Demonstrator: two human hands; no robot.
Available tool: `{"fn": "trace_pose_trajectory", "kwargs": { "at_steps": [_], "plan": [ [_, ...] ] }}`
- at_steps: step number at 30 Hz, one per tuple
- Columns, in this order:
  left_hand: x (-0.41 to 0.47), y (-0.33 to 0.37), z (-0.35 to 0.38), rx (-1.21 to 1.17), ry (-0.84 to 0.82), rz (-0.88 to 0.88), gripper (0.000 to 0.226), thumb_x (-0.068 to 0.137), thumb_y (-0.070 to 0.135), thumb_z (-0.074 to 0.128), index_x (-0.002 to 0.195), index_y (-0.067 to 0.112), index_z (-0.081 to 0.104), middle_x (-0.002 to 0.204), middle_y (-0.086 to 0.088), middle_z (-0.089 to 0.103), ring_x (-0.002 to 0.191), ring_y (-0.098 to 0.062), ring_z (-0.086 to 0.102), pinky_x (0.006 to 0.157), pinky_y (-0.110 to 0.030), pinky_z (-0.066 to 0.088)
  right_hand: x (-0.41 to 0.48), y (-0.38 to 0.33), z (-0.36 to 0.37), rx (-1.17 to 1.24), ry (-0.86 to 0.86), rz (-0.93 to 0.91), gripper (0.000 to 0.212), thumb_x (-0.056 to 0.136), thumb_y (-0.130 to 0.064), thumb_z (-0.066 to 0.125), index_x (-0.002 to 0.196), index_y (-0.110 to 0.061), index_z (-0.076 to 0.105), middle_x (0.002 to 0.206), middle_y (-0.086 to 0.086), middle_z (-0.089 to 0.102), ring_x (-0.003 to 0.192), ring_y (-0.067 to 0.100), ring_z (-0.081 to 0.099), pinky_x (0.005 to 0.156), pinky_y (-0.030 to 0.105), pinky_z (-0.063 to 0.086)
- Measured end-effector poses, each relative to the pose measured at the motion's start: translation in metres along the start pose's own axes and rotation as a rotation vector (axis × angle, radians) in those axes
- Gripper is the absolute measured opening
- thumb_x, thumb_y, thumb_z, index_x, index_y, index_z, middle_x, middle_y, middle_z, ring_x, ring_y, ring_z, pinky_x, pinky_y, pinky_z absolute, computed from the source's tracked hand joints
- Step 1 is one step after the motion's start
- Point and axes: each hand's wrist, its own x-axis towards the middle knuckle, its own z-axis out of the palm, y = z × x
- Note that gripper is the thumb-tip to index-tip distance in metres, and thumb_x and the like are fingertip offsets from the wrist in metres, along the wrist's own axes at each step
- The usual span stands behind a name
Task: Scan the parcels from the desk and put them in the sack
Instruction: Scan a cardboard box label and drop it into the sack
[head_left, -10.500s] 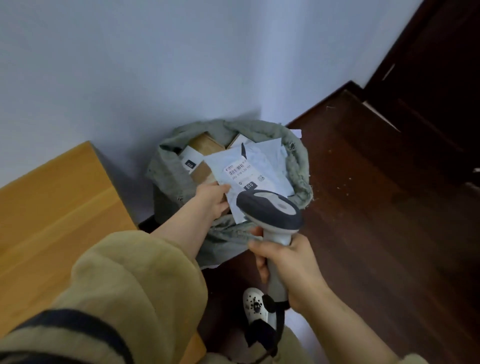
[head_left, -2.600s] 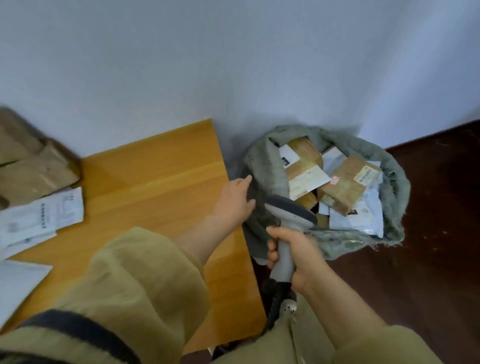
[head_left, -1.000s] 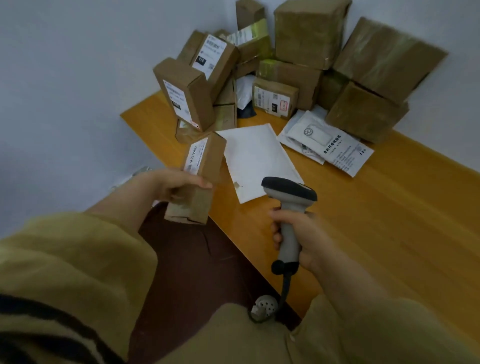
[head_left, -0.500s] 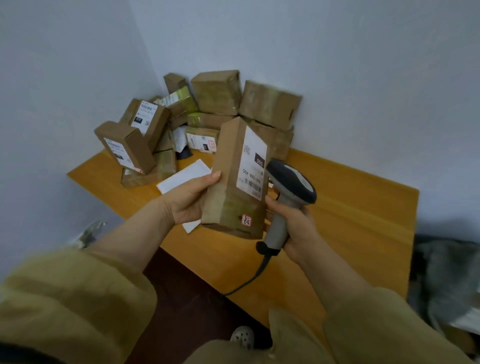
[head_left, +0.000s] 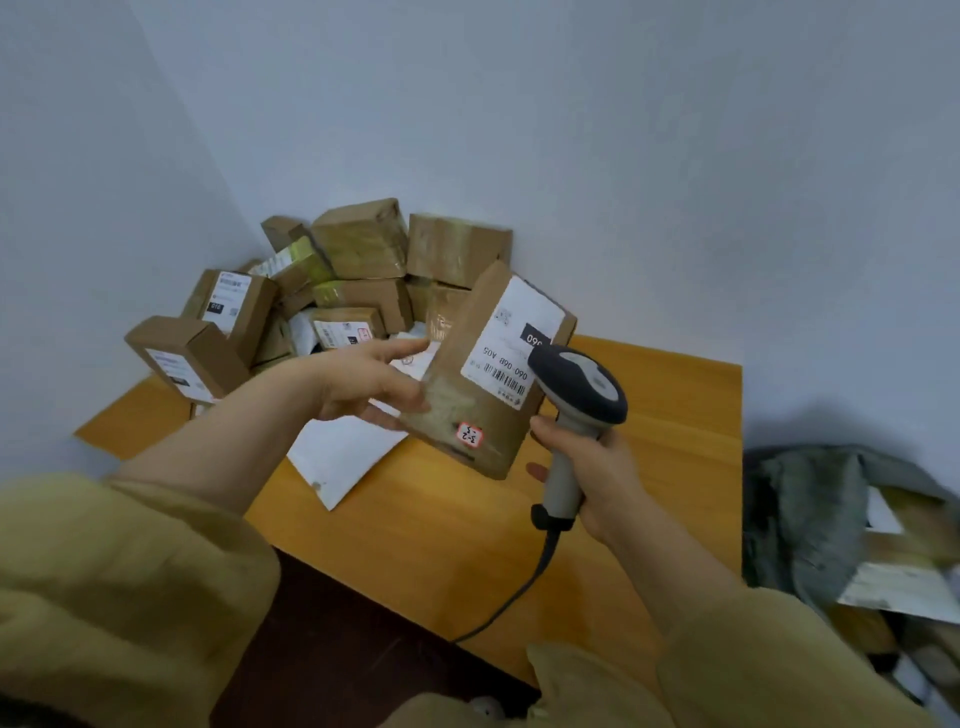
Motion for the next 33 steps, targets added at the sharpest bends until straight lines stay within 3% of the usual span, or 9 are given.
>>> {"fn": "trace_pose_trajectory", "kwargs": {
  "at_steps": [4, 8, 10, 15, 19, 24, 28, 33],
  "plan": [
    [0.003, 0.033, -0.01, 0.004, 0.366, 0.18, 0.055, 0.081, 0.003, 0.069, 0.132, 0.011, 0.052, 0.101, 0.001, 0.062, 0.087, -0.014, 0.063, 0.069, -0.027, 0.053, -0.013, -0.004, -0.009, -0.255, -0.131, -0.073, 0.022, 0.084, -0.013, 0.072, 0.103, -0.009, 0.063, 0.084, 0.01, 0.073, 0.071, 0.021, 0.071, 0.06, 0.031, 0.055],
    [0.013, 0.054, -0.027, 0.091, 0.51, 0.246, 0.063, 0.071, 0.016, 0.082, 0.128, 0.01, 0.054, 0.109, -0.004, 0.064, 0.091, -0.015, 0.064, 0.071, -0.022, 0.049, -0.027, -0.009, -0.006, -0.437, -0.234, -0.128, 0.016, 0.087, -0.016, 0.07, 0.081, -0.002, 0.064, 0.059, 0.006, 0.067, 0.05, 0.015, 0.06, 0.052, 0.027, 0.05],
    [0.014, 0.06, -0.031, 0.195, 0.516, 0.252, 0.063, 0.068, 0.022, 0.085, 0.124, 0.01, 0.059, 0.107, -0.003, 0.065, 0.093, -0.014, 0.063, 0.076, -0.022, 0.048, -0.033, -0.011, -0.004, -0.499, -0.25, -0.123, 0.022, 0.086, -0.018, 0.07, 0.075, -0.003, 0.06, 0.053, 0.003, 0.062, 0.045, 0.014, 0.055, 0.049, 0.026, 0.047],
    [0.019, 0.065, -0.04, 0.306, 0.444, 0.264, 0.044, 0.072, 0.023, 0.082, 0.111, 0.006, 0.069, 0.11, -0.003, 0.068, 0.093, -0.015, 0.064, 0.086, -0.027, 0.049, -0.047, -0.014, 0.003, -0.574, -0.273, -0.093, 0.018, 0.084, -0.017, 0.072, 0.086, -0.006, 0.059, 0.052, 0.003, 0.059, 0.044, 0.016, 0.049, 0.051, 0.03, 0.044],
    [0.024, 0.067, -0.043, 0.383, 0.436, 0.259, 0.039, 0.077, 0.023, 0.078, 0.111, 0.006, 0.069, 0.106, 0.001, 0.064, 0.095, -0.013, 0.06, 0.08, -0.022, 0.046, -0.055, -0.016, 0.004, -0.634, -0.282, -0.084, 0.017, 0.085, -0.017, 0.071, 0.081, -0.007, 0.058, 0.053, 0.002, 0.057, 0.044, 0.014, 0.049, 0.049, 0.027, 0.044],
    [0.032, 0.07, -0.048, 0.421, 0.386, 0.252, 0.025, 0.08, 0.023, 0.076, 0.1, 0.007, 0.074, 0.1, -0.008, 0.072, 0.082, -0.013, 0.064, 0.071, -0.018, 0.05, -0.062, -0.021, 0.001, -0.662, -0.277, -0.077, 0.015, 0.085, -0.014, 0.071, 0.081, -0.008, 0.057, 0.054, 0.002, 0.056, 0.044, 0.012, 0.049, 0.047, 0.023, 0.044],
    [0.036, 0.072, -0.049, 0.438, 0.369, 0.25, 0.024, 0.081, 0.025, 0.075, 0.098, 0.008, 0.075, 0.098, -0.01, 0.073, 0.082, -0.014, 0.065, 0.081, -0.025, 0.052, -0.064, -0.023, 0.0, -0.72, -0.274, -0.12, 0.017, 0.085, -0.015, 0.071, 0.077, -0.011, 0.057, 0.054, 0.0, 0.057, 0.044, 0.011, 0.05, 0.048, 0.023, 0.045],
    [0.039, 0.073, -0.046, 0.455, 0.345, 0.254, 0.023, 0.082, 0.027, 0.074, 0.097, 0.009, 0.075, 0.096, -0.007, 0.073, 0.087, -0.016, 0.066, 0.083, -0.026, 0.051, -0.065, -0.023, -0.002, -0.759, -0.268, -0.16, 0.015, 0.084, -0.016, 0.072, 0.081, -0.017, 0.057, 0.054, -0.002, 0.057, 0.044, 0.01, 0.051, 0.051, 0.025, 0.046]
  ]
}}
